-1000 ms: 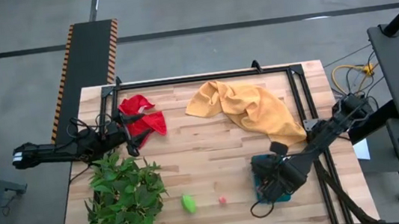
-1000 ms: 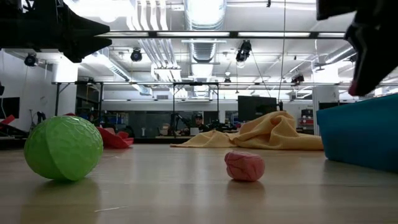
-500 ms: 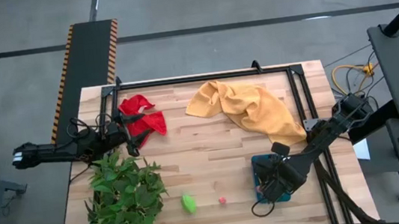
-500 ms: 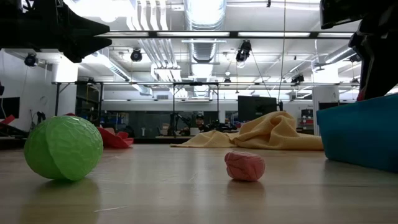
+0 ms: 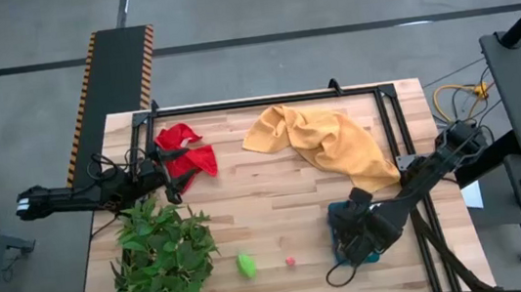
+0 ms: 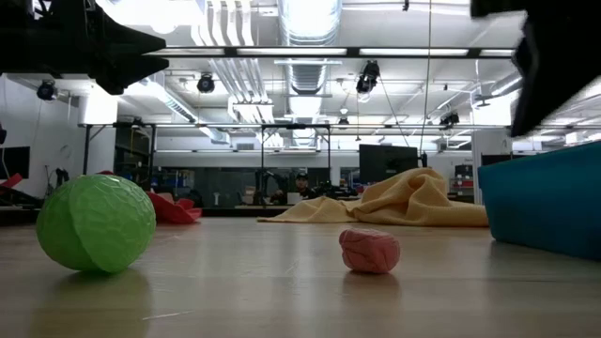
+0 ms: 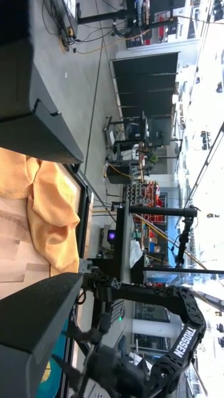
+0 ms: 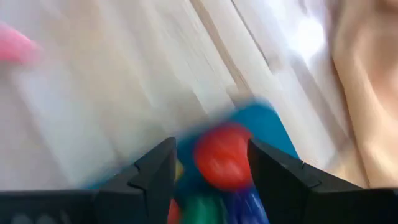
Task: Pick and placing Produce into tupperware
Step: Put the pink peach into the blue bin
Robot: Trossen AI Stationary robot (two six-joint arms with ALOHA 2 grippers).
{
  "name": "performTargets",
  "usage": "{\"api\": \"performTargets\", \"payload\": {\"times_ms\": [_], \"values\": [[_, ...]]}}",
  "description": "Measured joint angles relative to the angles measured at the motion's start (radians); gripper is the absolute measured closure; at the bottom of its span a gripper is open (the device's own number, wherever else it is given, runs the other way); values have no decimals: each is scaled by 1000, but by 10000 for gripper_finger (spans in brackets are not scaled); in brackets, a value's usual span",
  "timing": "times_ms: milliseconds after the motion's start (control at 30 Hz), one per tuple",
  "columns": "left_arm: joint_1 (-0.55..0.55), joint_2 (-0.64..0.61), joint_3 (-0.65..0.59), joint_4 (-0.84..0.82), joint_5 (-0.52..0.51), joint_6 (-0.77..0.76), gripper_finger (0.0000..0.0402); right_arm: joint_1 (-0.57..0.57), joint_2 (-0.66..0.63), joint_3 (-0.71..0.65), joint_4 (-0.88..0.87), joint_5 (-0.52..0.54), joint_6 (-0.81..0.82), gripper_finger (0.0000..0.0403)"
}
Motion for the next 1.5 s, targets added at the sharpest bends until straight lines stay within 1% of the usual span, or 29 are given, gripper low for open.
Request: {"api": "performTargets", "payload": {"times_ms": [100,167,267,367,400,433,500,567,600,633,667,700,833,900,1000,1100,1267,1367,1500], "values": [[0,0,0,0,0,0,114,17,-27,0,159,94,-143,214],[0,0,0,0,0,0,114,26,-51,0,270,130,-261,215],[0,0,0,0,0,0,114,29,-79,0,431,138,-433,215],[0,0,0,0,0,0,114,33,-90,-2,604,109,-617,215],[0,0,0,0,0,0,114,34,-90,-6,672,72,-687,215],[0,0,0,0,0,0,114,34,-89,-12,738,5,-751,215],[0,0,0,0,0,0,114,30,-88,-32,869,-161,-839,215],[0,0,0,0,0,0,114,20,-85,-62,995,-323,-888,215],[0,0,0,0,0,0,114,17,-82,-78,1041,-381,-908,215],[0,0,0,0,0,0,114,15,-80,-92,1069,-413,-916,216],[0,0,0,0,0,0,114,14,-77,-105,1082,-417,-916,215],[0,0,0,0,0,0,114,14,-71,-116,1093,-398,-912,215],[0,0,0,0,0,0,114,5,-34,-154,1087,-220,-819,215],[0,1,0,1,0,0,114,-8,-10,-162,1057,-177,-788,209],[0,0,0,1,0,0,114,-25,16,-161,1016,-172,-735,188],[0,0,0,0,0,0,114,-31,50,-142,996,-175,-691,155],[0,0,0,0,0,0,114,-36,122,-102,975,-179,-699,106],[0,0,0,0,0,0,114,-42,174,-69,977,-182,-727,92],[0,0,0,0,0,0,114,-60,230,-34,954,-183,-733,93]]}}
